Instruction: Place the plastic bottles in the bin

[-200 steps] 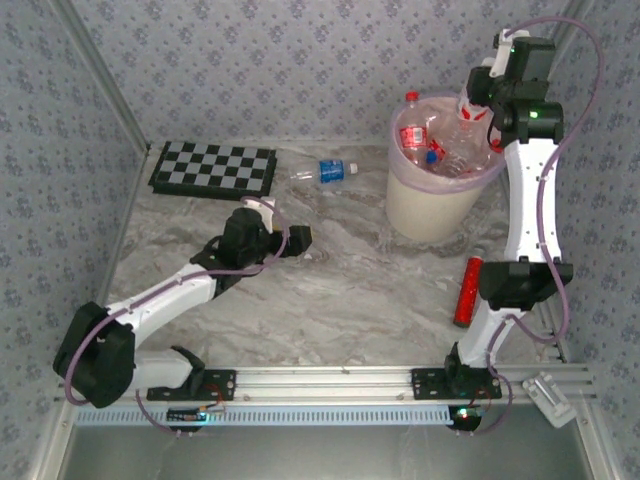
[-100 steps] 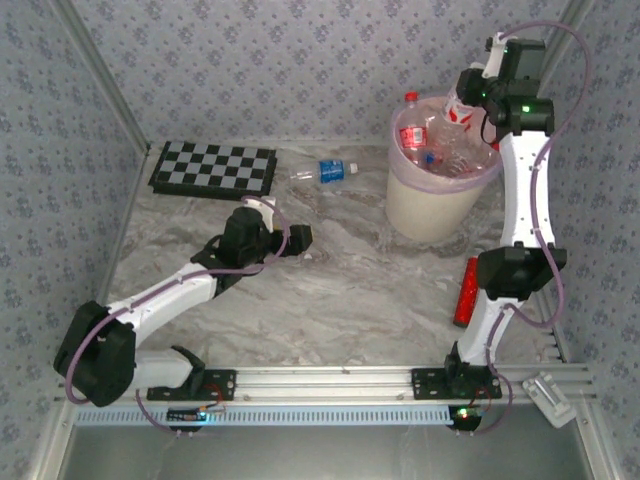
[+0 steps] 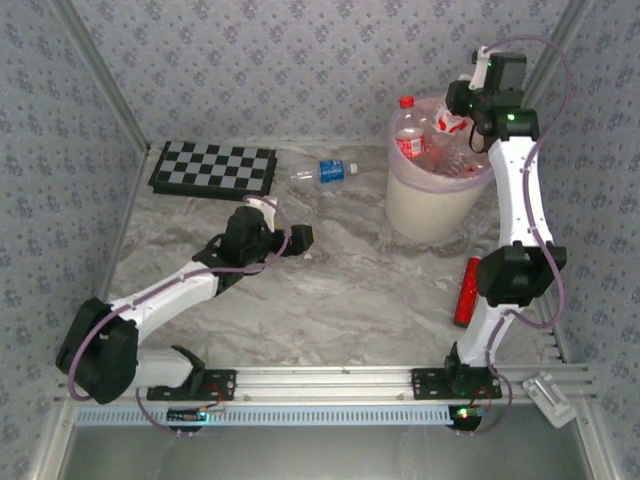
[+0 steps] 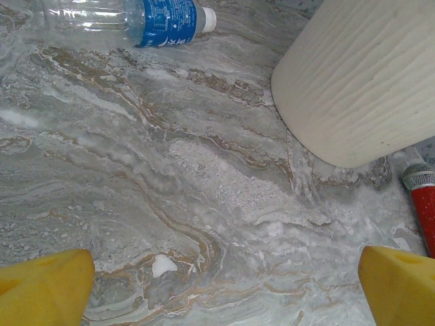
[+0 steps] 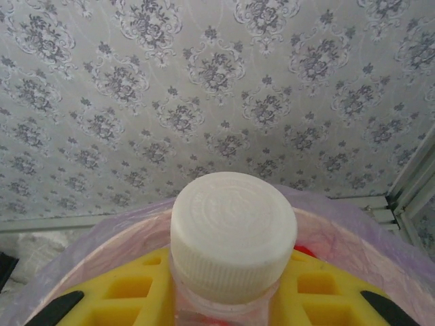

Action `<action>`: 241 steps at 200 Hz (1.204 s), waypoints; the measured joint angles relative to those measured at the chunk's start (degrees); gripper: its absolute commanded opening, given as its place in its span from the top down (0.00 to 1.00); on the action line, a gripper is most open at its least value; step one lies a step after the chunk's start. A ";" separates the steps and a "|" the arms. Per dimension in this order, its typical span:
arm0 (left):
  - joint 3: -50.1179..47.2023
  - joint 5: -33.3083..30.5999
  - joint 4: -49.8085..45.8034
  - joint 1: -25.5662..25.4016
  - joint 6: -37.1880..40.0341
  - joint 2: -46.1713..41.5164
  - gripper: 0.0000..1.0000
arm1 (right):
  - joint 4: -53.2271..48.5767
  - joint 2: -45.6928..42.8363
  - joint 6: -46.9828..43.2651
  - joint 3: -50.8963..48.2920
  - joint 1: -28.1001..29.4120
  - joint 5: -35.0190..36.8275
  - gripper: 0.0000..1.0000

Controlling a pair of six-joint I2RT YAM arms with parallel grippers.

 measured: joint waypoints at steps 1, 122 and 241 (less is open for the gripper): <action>0.00 0.00 0.00 0.00 -0.02 0.00 0.00 | 0.11 -0.07 0.00 -0.13 0.02 0.04 1.00; 8.63 -0.20 -7.87 0.35 -2.49 6.78 0.00 | 1.68 -0.48 2.27 -2.10 4.44 9.84 0.97; 28.24 -0.81 -18.75 1.01 10.80 16.04 0.00 | -22.95 12.39 6.91 20.90 -4.07 -4.37 0.45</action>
